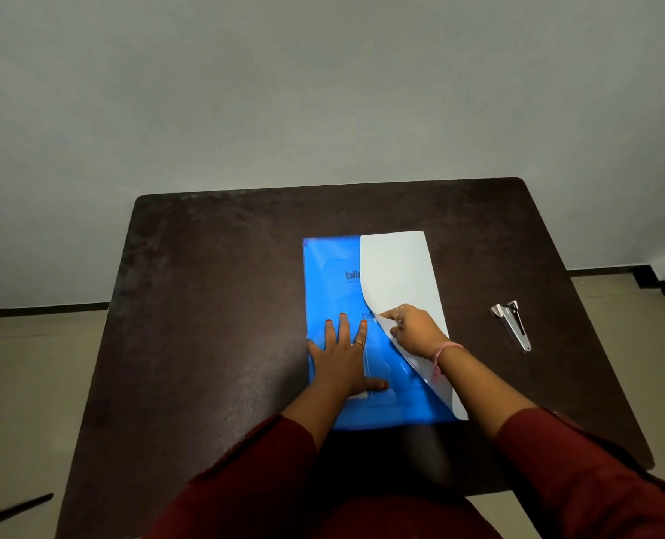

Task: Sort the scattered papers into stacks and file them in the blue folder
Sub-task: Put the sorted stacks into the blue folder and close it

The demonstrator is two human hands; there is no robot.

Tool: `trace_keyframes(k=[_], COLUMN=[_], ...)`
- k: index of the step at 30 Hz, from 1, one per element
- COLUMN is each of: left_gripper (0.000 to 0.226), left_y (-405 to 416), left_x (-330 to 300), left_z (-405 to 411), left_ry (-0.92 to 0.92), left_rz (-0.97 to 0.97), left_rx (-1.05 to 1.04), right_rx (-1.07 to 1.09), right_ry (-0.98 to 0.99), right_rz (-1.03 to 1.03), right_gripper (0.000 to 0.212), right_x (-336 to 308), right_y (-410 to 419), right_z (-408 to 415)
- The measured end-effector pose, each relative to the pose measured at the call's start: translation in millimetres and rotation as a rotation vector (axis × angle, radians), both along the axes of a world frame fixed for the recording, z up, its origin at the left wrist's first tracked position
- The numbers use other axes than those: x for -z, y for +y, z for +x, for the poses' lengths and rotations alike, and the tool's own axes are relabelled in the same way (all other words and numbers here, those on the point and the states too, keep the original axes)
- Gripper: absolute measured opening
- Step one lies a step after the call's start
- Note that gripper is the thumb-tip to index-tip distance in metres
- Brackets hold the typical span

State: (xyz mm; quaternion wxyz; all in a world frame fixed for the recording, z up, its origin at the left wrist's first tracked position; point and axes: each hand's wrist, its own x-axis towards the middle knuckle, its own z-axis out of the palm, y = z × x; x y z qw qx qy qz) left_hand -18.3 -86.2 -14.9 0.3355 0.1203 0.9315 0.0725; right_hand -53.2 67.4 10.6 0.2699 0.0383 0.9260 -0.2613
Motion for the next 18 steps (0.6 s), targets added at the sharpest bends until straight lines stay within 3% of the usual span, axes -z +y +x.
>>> trace_keyframes(k=[7, 11, 15, 18], left_gripper=[0.115, 0.115, 0.113, 0.106], left_y=[1.4, 1.7, 2.5, 2.3], left_x=[-1.0, -0.5, 0.1, 1.2], left_z=[0.0, 0.8, 0.7, 1.9], left_ry=[-0.008, -0.004, 0.016, 0.069], left_rz=[-0.01, -0.009, -0.033, -0.051], left_rx=[-0.007, -0.015, -0.004, 0.011], right_rx=[0.088, 0.137, 0.15, 0.002], right_ry=[0.024, 0.068, 0.095, 0.134], right_rz=[-0.072, -0.093, -0.013, 0.117], right_gripper=[0.039, 0.026, 0.029, 0.036], right_x=[4.8, 5.6, 7.9, 10.4], right_y=[-4.0, -14.4, -30.7, -38.6], right_z=[8.7, 14.7, 21.6, 26.4])
